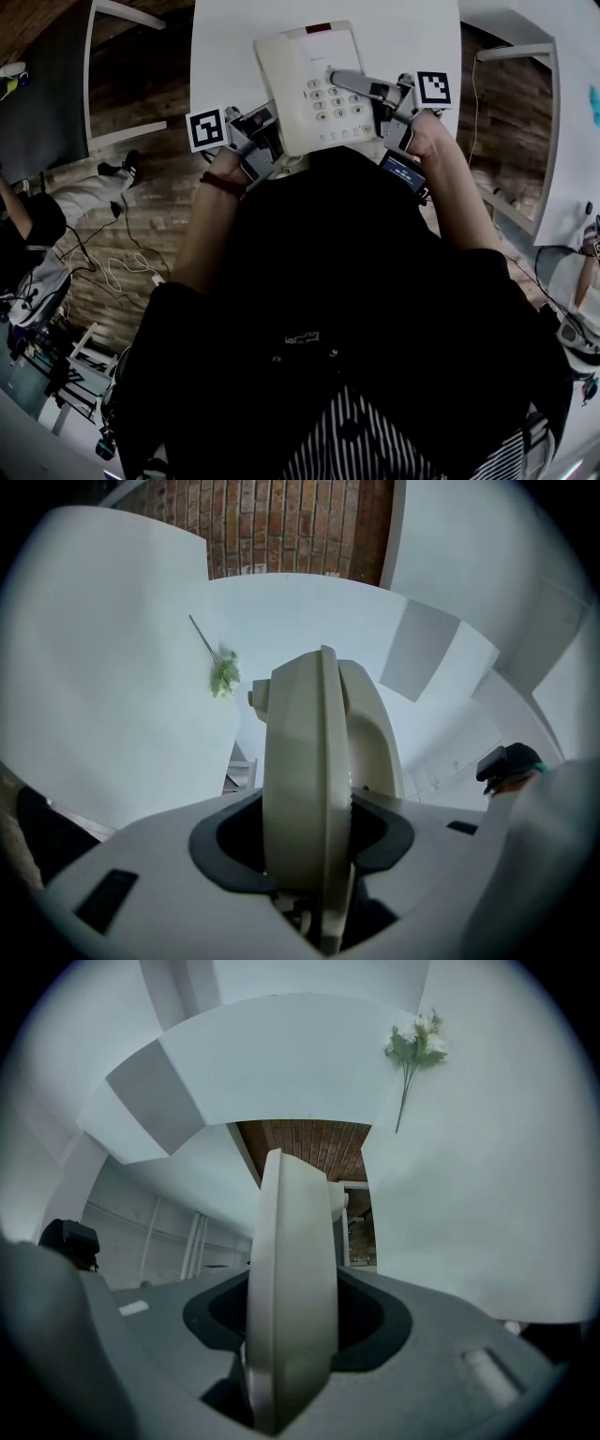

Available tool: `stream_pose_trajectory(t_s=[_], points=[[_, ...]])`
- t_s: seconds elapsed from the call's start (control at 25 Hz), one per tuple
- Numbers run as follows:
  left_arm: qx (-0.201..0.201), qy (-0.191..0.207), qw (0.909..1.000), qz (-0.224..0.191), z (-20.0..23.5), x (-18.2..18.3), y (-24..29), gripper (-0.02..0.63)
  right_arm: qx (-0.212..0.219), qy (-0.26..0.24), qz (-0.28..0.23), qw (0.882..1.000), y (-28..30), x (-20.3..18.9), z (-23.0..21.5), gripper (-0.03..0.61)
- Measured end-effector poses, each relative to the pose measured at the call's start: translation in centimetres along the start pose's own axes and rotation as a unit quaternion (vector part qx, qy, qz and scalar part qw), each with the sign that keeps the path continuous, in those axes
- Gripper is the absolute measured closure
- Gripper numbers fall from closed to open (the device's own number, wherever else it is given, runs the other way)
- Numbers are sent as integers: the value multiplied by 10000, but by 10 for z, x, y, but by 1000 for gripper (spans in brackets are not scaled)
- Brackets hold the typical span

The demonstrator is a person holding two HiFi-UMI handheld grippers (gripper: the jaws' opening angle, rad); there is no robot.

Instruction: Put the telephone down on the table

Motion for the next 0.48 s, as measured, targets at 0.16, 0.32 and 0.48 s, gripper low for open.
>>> stream_pose_trajectory(t_s=[0.16, 0.32, 0.48], points=[[103, 19, 9999, -107, 2, -3, 14, 419, 35, 48, 125, 9999, -12, 9, -4, 377], [209, -6, 9997, -143, 4, -5, 20, 419, 134, 129, 114, 9998, -17, 12, -6, 377], [268, 76, 9996, -12, 4, -3, 27, 419, 252, 145, -21, 9996, -23, 14, -5, 377]])
Point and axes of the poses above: the fingertips, and each gripper's own axes: y forward along the fingers, z to its left, x out of its top, the point moved 4 cm from there along -y, backward along the fingers, and after that the axes turned 8 degrees about y, right-handed, at the moved point
